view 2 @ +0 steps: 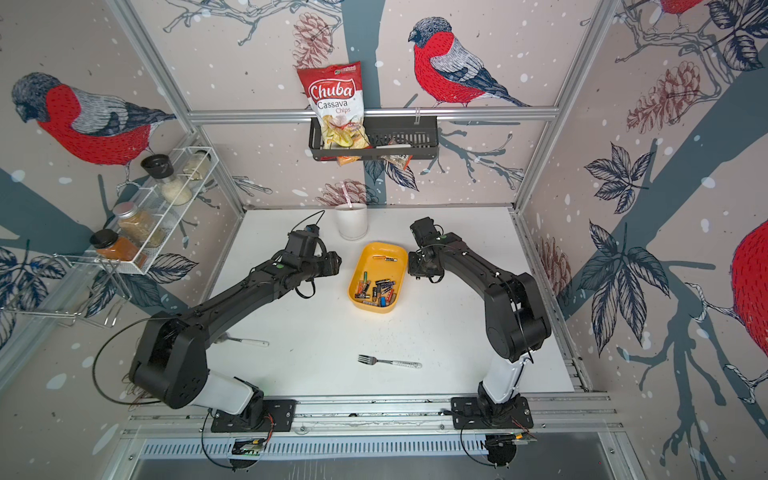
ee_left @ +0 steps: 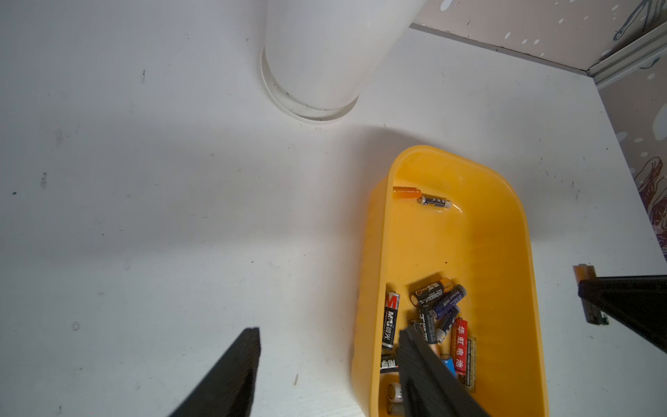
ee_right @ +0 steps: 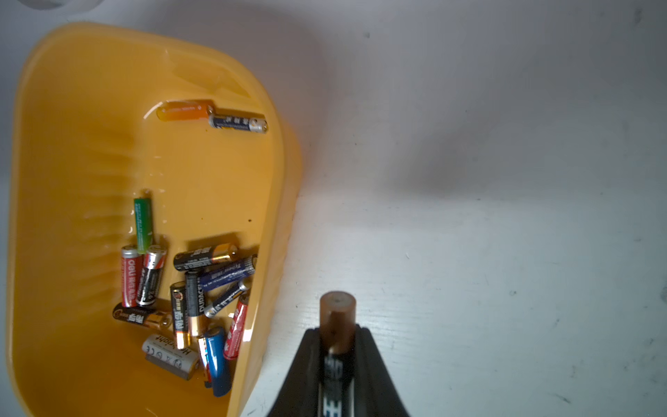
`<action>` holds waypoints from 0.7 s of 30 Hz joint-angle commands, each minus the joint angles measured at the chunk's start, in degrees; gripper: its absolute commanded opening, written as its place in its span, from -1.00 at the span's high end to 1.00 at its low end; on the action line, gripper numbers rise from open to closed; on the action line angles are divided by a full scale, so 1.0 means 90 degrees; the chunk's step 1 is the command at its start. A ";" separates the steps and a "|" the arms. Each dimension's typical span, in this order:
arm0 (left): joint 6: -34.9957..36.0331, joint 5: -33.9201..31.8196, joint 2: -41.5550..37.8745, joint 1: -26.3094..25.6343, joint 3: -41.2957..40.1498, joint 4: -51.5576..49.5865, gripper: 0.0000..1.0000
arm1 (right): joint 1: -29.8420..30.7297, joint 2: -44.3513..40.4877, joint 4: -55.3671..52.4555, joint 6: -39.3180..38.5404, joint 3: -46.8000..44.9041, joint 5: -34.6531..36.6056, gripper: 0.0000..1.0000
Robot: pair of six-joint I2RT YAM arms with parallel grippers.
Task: Take the batteries out of the storage box
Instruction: Pick up the battery from the storage box, then place the battery at the center of the board.
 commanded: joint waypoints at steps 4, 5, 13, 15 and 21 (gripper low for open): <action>-0.0055 -0.0116 0.0052 -0.0110 0.0121 -0.0064 -0.29 | -0.0007 0.0305 0.0377 -0.0212 -0.0234 0.0030 0.64; -0.0051 -0.0126 0.0049 -0.0115 0.0131 -0.0074 -0.29 | -0.0005 0.0365 0.0402 -0.0232 -0.0235 0.0027 0.64; -0.0036 -0.0172 0.0079 -0.0133 0.0193 -0.0150 -0.29 | 0.0010 0.0776 0.0507 -0.0302 -0.0213 0.0060 0.65; -0.0033 -0.0175 0.0097 -0.0128 0.0199 -0.0156 -0.29 | 0.0032 0.0846 0.0516 -0.0322 -0.0203 0.0078 0.65; -0.0037 -0.0171 0.0137 -0.0152 0.0224 -0.0181 -0.29 | 0.0099 0.1077 0.0506 -0.0323 -0.0188 0.0081 0.65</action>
